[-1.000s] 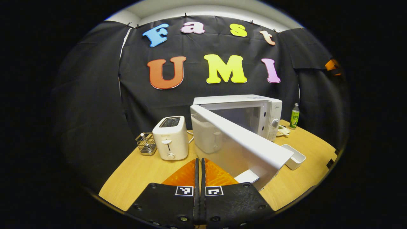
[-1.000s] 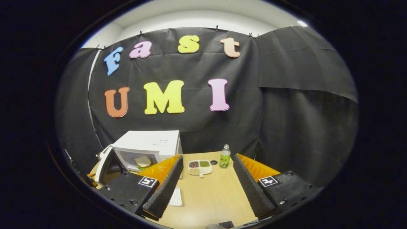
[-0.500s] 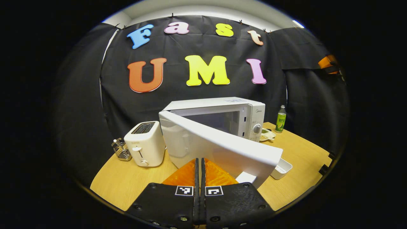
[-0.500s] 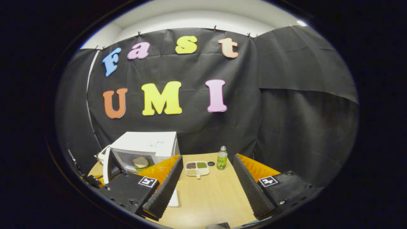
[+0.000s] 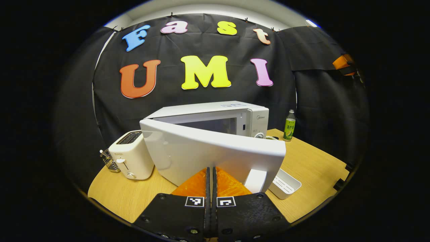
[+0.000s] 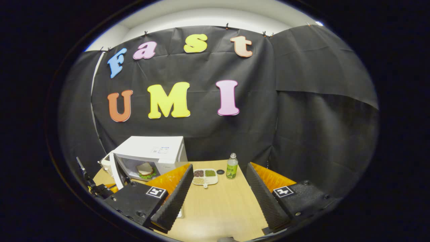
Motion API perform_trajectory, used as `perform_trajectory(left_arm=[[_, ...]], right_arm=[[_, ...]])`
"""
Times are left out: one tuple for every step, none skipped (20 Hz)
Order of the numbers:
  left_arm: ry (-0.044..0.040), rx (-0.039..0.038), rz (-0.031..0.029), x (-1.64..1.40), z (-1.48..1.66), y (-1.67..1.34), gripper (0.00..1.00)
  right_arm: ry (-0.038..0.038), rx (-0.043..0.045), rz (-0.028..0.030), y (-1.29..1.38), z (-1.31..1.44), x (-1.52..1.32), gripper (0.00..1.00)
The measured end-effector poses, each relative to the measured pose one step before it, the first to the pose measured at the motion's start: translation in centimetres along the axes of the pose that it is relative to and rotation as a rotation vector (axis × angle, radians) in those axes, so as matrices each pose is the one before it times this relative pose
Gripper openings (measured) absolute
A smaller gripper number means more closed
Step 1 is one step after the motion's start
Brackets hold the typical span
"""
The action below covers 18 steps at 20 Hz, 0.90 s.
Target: Open the microwave oven with the left hand, put the food in, and close the microwave oven.
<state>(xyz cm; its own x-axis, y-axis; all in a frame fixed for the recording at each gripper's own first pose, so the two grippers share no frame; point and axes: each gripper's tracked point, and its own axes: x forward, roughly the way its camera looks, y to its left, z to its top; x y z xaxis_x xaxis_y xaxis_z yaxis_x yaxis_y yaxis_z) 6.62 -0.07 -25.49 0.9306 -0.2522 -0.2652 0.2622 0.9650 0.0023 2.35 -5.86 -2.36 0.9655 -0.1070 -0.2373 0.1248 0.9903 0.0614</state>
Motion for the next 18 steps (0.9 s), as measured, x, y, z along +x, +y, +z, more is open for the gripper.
perform_trajectory(left_arm=[[0.00132, -0.00126, -0.00398, 0.637, 0.121, -0.441, 0.0], [0.00203, -0.0015, -0.00561, 0.54, 0.043, -0.523, 0.0], [-0.00059, 0.00326, -0.00342, 0.615, 0.104, -0.438, 0.0], [-0.00128, 0.00568, -0.00377, 0.548, 0.22, -0.478, 0.0], [-0.00011, 0.00513, -0.00272, 0.611, 0.083, -0.408, 0.0], [-0.00142, 0.00307, -0.00048, 0.553, 0.105, -0.332, 0.0], [-0.00047, 0.00099, 0.00047, 0.688, 0.154, -0.312, 0.0], [-0.00101, -0.00221, -0.00068, 0.508, 0.107, -0.272, 0.0], [-0.00181, -0.00431, -0.00017, 0.69, 0.231, -0.304, 0.0], [-0.00461, -0.00444, 0.00364, 0.763, 0.227, -0.213, 0.0], [-0.0005, -0.00774, -0.00009, 0.554, 0.14, -0.233, 0.0], [0.00047, -0.00789, -0.00273, 0.675, 0.17, -0.306, 0.0], [-0.00183, -0.00187, -0.00089, 0.607, 0.174, -0.195, 0.0], [-0.00111, 0.0034, -0.00129, 0.648, 0.056, -0.075, 0.0], [0.00179, 0.0017, 0.00037, 0.735, 0.009, -0.117, 0.0], [-0.00033, -0.00189, -0.00021, 0.684, 0.042, -0.063, 0.0], [0.0023, -0.00404, 0.00005, 0.688, 0.033, -0.022, 0.0], [-0.0014, -0.0007, 0.00237, 0.664, 0.064, -0.038, 0.0]], right_arm=[[0.00188, -0.00664, 0.00421, -0.14, 0.03, 0.562, 0.92], [0.00505, -0.00811, 0.00478, -0.237, -0.098, 0.328, 0.92], [0.00038, -0.005, 0.00489, -0.038, 0.106, 0.417, 1.0], [-0.00466, -0.00159, 0.00737, 0.0, 0.317, 0.354, 1.0], [-0.00307, -0.00452, 0.0063, -0.019, 0.207, 0.344, 0.92], [-0.00672, -0.00438, 0.00806, 0.088, 0.302, 0.34, 0.92], [-0.00462, -0.00528, 0.00958, 0.077, 0.146, 0.395, 1.0], [-0.00423, -0.00448, 0.01226, 0.167, 0.167, 0.353, 0.92], [-0.0002, -0.00162, 0.01272, 0.27, 0.014, 0.414, 1.0], [0.00344, -0.0013, 0.00921, 0.197, -0.06, 0.441, 0.92], [0.00082, -0.00069, 0.00697, 0.107, 0.02, 0.324, 1.0], [-0.00058, -0.00081, 0.00172, 0.019, 0.101, 0.328, 1.0], [-0.00027, 0.00038, 0.00437, 0.013, 0.067, 0.361, 1.0], [0.0023, 0.00166, 0.00134, 0.023, -0.109, 0.358, 0.92], [0.00542, 0.00086, 0.00213, -0.031, -0.083, 0.343, 0.92], [0.00279, 0.00067, 0.00148, 0.114, -0.18, 0.317, 0.92], [-0.00033, 0.00128, 0.0025, 0.053, -0.009, 0.187, 0.92], [-0.00264, 0.00397, 0.00293, 0.004, 0.045, 0.306, 0.92]])
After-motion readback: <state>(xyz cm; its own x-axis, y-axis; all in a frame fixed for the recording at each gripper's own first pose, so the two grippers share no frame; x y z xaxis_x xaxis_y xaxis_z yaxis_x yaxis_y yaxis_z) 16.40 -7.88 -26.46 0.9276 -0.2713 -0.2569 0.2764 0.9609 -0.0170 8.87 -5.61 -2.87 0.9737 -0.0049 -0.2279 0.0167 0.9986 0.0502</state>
